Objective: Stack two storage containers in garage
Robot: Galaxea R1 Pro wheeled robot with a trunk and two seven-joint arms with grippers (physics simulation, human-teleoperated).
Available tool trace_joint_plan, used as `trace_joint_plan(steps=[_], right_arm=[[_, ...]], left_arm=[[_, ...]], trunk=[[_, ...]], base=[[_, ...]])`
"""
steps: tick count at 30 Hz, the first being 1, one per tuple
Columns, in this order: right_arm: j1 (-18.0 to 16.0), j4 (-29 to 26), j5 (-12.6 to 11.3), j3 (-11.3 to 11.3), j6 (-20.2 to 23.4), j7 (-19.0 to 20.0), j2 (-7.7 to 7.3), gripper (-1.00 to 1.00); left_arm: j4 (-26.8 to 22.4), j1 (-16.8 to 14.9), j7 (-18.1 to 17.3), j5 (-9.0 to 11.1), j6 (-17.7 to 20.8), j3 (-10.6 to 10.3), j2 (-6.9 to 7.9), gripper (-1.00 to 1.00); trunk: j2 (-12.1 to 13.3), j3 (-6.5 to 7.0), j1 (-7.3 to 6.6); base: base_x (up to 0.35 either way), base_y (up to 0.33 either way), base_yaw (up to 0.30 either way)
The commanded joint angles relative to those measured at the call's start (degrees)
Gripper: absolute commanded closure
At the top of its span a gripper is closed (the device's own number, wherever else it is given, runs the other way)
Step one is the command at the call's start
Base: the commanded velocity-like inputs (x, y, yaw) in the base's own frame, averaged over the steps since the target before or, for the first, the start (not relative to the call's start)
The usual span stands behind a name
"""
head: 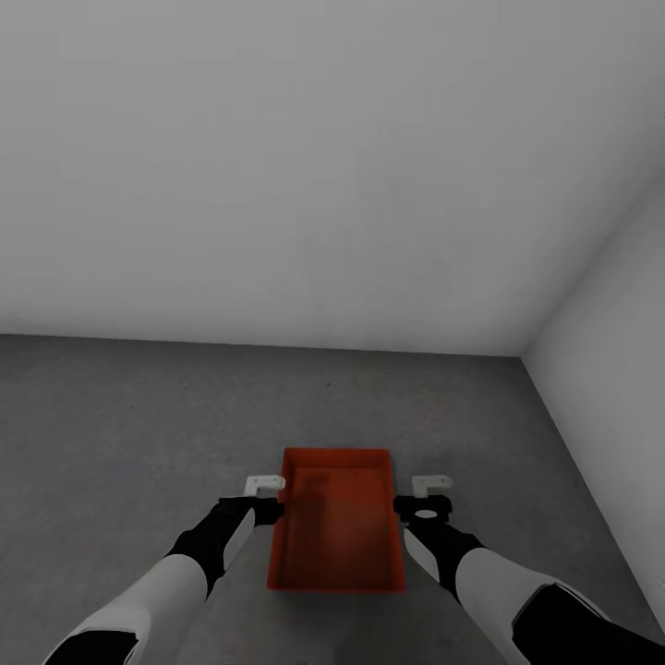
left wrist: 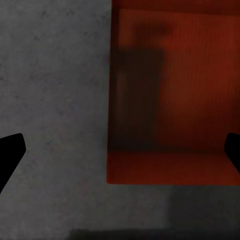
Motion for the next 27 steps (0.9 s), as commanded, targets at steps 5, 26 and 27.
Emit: trace_joint_plan(steps=[5, 26, 27], right_arm=[[0.0, 0.0, -0.5, 0.5, 0.0, -0.3, -0.04, -1.0], [0.0, 0.0, -0.5, 0.5, -0.1, -0.3, -0.03, -1.0], [0.0, 0.0, -0.5, 0.5, 0.0, -0.3, -0.03, -1.0]], left_arm=[[-0.1, 0.0, 0.3, 0.6, 0.7, 0.1, -0.08, -1.0], [-0.1, 0.0, 0.2, 0.5, 0.7, 0.1, -0.1, -1.0], [-0.1, 0.0, 0.2, 0.4, 0.6, 0.1, -0.07, -1.0]], trunk=[[0.0, -0.04, -0.01], [0.0, -0.04, -0.01], [0.0, 0.0, -0.01]], base=[[-0.218, 0.0, 0.0], [-0.326, 0.0, 0.0], [-0.115, 0.0, 0.0]])
